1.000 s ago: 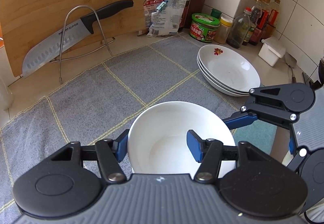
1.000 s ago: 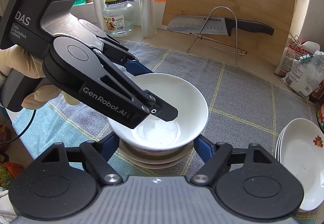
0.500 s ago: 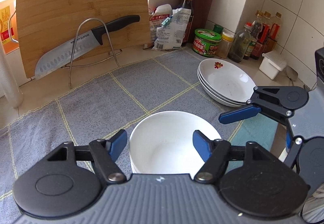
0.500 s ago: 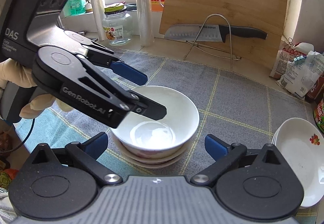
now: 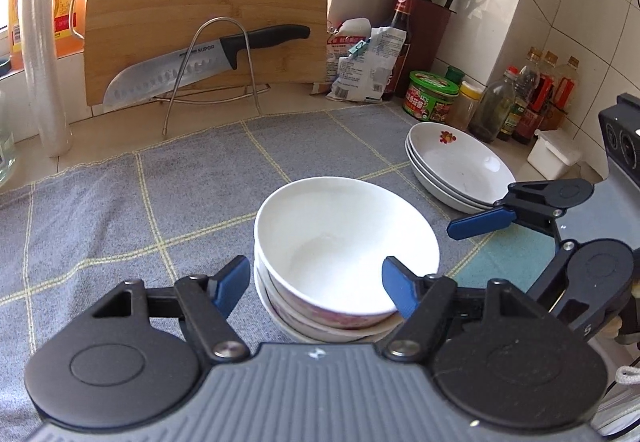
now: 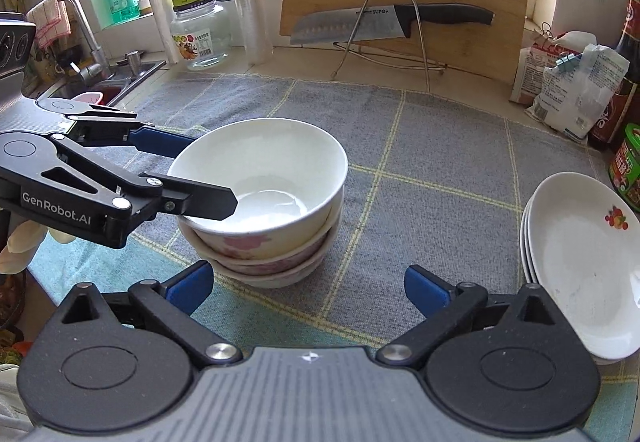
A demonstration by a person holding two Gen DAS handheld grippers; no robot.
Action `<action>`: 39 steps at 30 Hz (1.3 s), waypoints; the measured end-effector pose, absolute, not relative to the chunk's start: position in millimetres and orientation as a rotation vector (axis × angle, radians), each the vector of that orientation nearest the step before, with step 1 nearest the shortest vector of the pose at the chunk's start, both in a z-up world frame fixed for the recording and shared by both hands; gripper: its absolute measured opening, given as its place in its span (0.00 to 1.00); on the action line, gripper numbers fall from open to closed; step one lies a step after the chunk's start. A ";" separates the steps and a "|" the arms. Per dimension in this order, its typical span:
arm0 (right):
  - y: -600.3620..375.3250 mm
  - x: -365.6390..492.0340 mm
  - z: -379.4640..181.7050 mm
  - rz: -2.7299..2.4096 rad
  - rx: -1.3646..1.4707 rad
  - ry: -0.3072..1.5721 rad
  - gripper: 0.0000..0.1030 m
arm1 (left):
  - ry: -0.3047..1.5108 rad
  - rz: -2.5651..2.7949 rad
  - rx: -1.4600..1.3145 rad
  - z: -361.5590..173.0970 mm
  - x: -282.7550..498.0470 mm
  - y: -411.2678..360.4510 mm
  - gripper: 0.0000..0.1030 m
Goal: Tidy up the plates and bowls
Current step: 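Lower the held bowl into the stacked bowls and open the left tool, then close the left and right tools on opposite sides of the bowl stack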
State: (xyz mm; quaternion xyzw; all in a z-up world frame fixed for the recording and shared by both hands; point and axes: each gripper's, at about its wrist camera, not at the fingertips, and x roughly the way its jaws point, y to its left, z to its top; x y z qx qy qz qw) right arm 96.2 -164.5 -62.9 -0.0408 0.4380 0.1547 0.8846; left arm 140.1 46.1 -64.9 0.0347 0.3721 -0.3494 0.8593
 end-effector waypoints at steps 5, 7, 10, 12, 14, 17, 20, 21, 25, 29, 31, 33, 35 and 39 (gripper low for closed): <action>-163.5 98.4 -65.9 0.336 -0.091 0.918 1.00 | 0.780 -0.714 0.099 -66.2 138.7 44.1 0.72; -163.7 99.3 -68.1 0.337 -0.091 0.925 1.00 | 0.776 -0.705 0.124 -65.9 137.0 41.6 0.72; -164.9 99.8 -69.5 0.341 -0.103 0.923 1.00 | 0.747 -0.691 0.144 -61.0 134.4 41.4 0.72; -166.8 100.8 -72.6 0.346 -0.113 0.923 1.00 | 0.734 -0.693 0.109 -54.9 135.6 46.3 0.80; -168.1 102.5 -78.8 0.355 -0.135 0.929 1.00 | 0.703 -0.696 0.074 -48.5 132.3 54.7 0.90; -169.3 106.3 -90.9 0.371 -0.182 0.945 1.00 | 0.690 -0.695 0.070 -43.0 123.6 63.9 0.92; -170.9 111.4 -101.3 0.403 -0.218 0.956 1.00 | 0.699 -0.661 0.099 -44.6 111.8 68.8 0.94; -171.6 113.2 -103.6 0.419 -0.228 0.957 1.00 | 0.712 -0.642 0.107 -46.7 108.3 69.3 0.94; -173.1 120.8 -111.8 0.493 -0.262 0.964 1.00 | 0.773 -0.571 0.119 -63.5 98.4 68.0 0.94; -171.3 121.6 -117.3 0.560 -0.316 0.954 1.00 | 0.836 -0.521 0.155 -86.2 95.6 57.0 0.94; -168.9 119.5 -118.1 0.577 -0.357 0.947 1.00 | 0.863 -0.515 0.174 -96.1 97.4 50.4 0.94; -170.0 119.7 -117.6 0.589 -0.363 0.943 1.00 | 0.883 -0.510 0.197 -106.7 100.4 43.4 0.94; -171.3 120.0 -117.3 0.595 -0.370 0.943 1.00 | 0.897 -0.514 0.219 -115.6 105.3 39.4 0.94; -171.8 119.6 -118.1 0.603 -0.374 0.936 1.00 | 0.916 -0.526 0.271 -129.2 115.3 35.0 0.94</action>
